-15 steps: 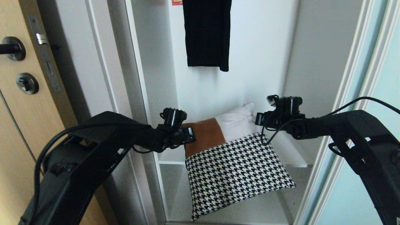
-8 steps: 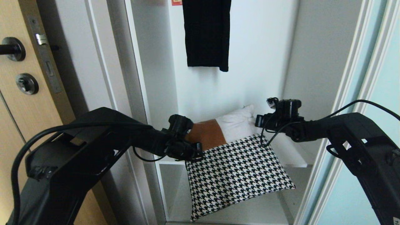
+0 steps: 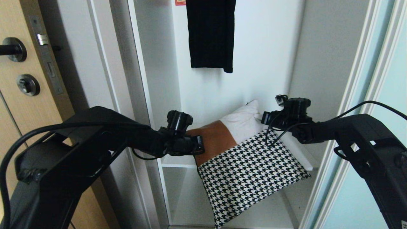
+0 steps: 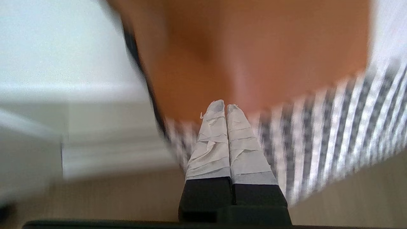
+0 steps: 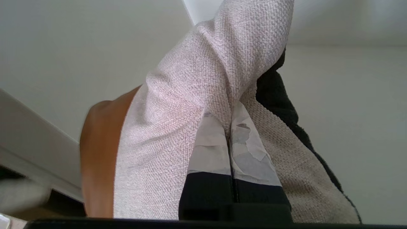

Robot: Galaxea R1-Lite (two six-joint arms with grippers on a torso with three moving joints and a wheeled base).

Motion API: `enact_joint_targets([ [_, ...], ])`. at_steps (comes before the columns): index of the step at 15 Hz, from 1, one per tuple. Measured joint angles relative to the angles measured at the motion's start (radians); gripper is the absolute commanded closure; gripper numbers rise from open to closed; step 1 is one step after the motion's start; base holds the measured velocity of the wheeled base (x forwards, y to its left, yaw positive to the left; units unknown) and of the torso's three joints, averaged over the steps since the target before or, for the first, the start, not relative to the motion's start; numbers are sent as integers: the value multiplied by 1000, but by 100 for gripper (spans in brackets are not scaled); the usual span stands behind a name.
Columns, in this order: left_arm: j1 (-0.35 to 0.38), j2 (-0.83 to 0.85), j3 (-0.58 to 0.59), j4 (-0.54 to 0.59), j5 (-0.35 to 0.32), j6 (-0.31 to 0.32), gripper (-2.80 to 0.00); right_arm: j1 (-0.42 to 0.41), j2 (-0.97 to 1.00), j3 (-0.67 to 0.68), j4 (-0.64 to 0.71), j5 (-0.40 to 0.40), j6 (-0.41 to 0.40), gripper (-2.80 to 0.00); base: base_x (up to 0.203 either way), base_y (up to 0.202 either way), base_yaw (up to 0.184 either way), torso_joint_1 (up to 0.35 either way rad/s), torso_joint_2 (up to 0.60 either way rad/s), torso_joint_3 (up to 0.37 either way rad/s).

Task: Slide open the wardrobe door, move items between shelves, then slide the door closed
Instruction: Place the pillow on the higher shelf

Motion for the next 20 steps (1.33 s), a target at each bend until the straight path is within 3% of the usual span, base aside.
enact_joint_targets([
  [2, 4, 24, 30, -171, 94, 8, 0, -7, 0, 0, 0, 0, 3, 0, 0, 0, 0, 0, 0, 0],
  [6, 6, 75, 74, -352, 132, 83, 0, -11, 0, 0, -1, 0, 4, 0, 0, 0, 0, 0, 0, 0],
  [12, 10, 106, 82, -377, 136, 102, 0, -13, 7, 0, -4, -1, 3, 0, 140, 0, 0, 4, 3, 2],
  [20, 5, 24, 168, -457, 135, 101, 0, -8, -4, -9, -6, 9, -4, 0, 0, 0, 0, 0, 0, 0],
])
